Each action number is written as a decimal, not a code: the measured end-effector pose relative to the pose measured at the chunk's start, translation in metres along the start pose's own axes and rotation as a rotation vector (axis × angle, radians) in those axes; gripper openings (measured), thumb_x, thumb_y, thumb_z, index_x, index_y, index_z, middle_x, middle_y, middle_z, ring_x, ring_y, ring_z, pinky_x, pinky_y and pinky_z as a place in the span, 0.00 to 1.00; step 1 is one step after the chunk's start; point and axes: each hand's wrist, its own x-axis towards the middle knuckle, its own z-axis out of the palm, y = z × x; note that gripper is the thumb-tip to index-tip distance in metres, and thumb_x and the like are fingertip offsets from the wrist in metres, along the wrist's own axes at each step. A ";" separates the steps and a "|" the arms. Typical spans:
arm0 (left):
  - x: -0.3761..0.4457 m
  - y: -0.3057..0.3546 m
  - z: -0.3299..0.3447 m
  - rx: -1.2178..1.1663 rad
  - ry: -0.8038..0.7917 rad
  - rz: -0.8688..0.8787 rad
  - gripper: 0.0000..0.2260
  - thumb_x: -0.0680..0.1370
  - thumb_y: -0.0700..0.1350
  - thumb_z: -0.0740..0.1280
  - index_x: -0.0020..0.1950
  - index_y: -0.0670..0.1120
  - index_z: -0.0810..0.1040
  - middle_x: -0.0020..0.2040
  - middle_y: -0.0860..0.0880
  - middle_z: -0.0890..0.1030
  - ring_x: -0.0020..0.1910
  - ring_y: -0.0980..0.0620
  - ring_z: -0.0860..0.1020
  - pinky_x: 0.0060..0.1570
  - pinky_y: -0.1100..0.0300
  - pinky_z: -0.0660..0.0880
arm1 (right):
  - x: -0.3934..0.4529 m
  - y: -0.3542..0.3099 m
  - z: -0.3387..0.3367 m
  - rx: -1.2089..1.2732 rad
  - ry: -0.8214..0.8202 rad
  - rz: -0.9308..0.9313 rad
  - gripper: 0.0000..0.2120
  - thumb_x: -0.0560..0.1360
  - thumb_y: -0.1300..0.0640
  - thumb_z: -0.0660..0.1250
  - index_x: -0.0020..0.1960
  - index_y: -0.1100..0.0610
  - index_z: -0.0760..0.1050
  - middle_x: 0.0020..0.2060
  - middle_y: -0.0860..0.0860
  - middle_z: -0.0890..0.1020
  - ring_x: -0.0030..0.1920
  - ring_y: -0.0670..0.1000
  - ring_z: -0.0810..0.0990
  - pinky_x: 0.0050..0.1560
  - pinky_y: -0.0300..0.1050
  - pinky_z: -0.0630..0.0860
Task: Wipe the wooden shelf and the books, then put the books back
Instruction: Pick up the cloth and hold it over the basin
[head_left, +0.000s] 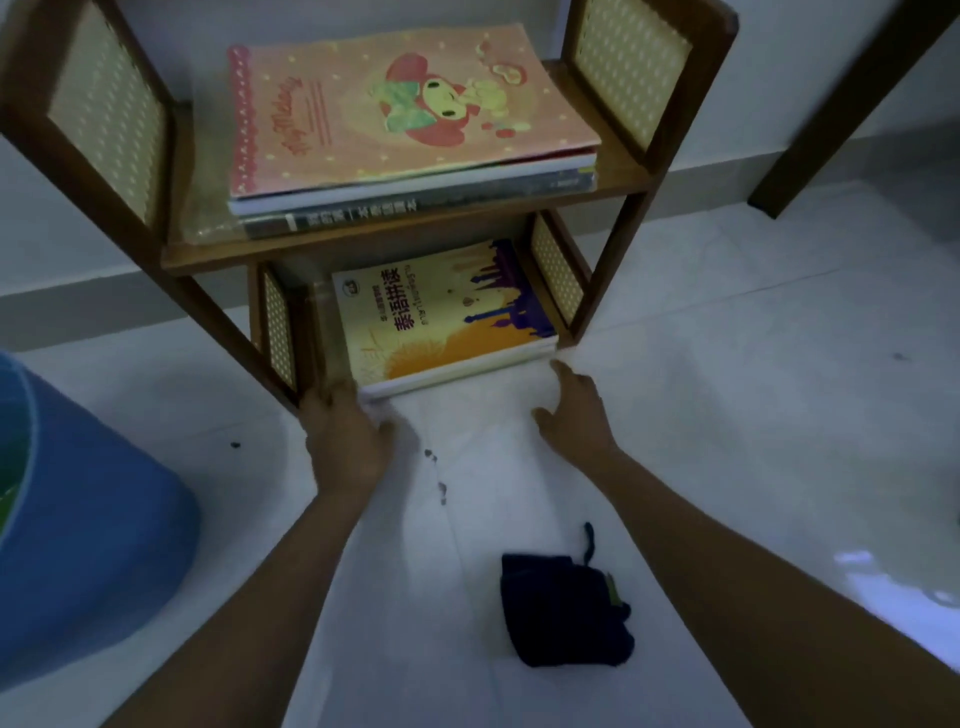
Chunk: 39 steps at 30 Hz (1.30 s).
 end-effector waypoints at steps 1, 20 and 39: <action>-0.017 0.008 0.000 -0.019 -0.011 -0.037 0.21 0.74 0.47 0.69 0.64 0.42 0.70 0.61 0.37 0.70 0.59 0.36 0.71 0.52 0.47 0.75 | -0.015 0.008 0.002 -0.010 -0.027 0.013 0.31 0.75 0.58 0.66 0.75 0.55 0.58 0.65 0.60 0.69 0.63 0.57 0.72 0.60 0.44 0.68; -0.156 0.046 -0.089 -0.878 -0.669 -0.396 0.09 0.77 0.47 0.69 0.56 0.47 0.76 0.53 0.46 0.82 0.51 0.47 0.82 0.52 0.48 0.80 | -0.190 -0.035 -0.009 0.636 -0.425 0.157 0.23 0.66 0.45 0.75 0.56 0.57 0.76 0.50 0.56 0.83 0.49 0.56 0.83 0.52 0.56 0.80; -0.132 -0.050 -0.369 -0.818 -0.123 -0.158 0.17 0.70 0.48 0.76 0.54 0.43 0.77 0.50 0.43 0.82 0.49 0.46 0.82 0.48 0.54 0.80 | -0.225 -0.337 -0.016 0.331 -0.878 -0.399 0.20 0.72 0.62 0.72 0.61 0.52 0.73 0.56 0.54 0.81 0.56 0.54 0.81 0.58 0.57 0.78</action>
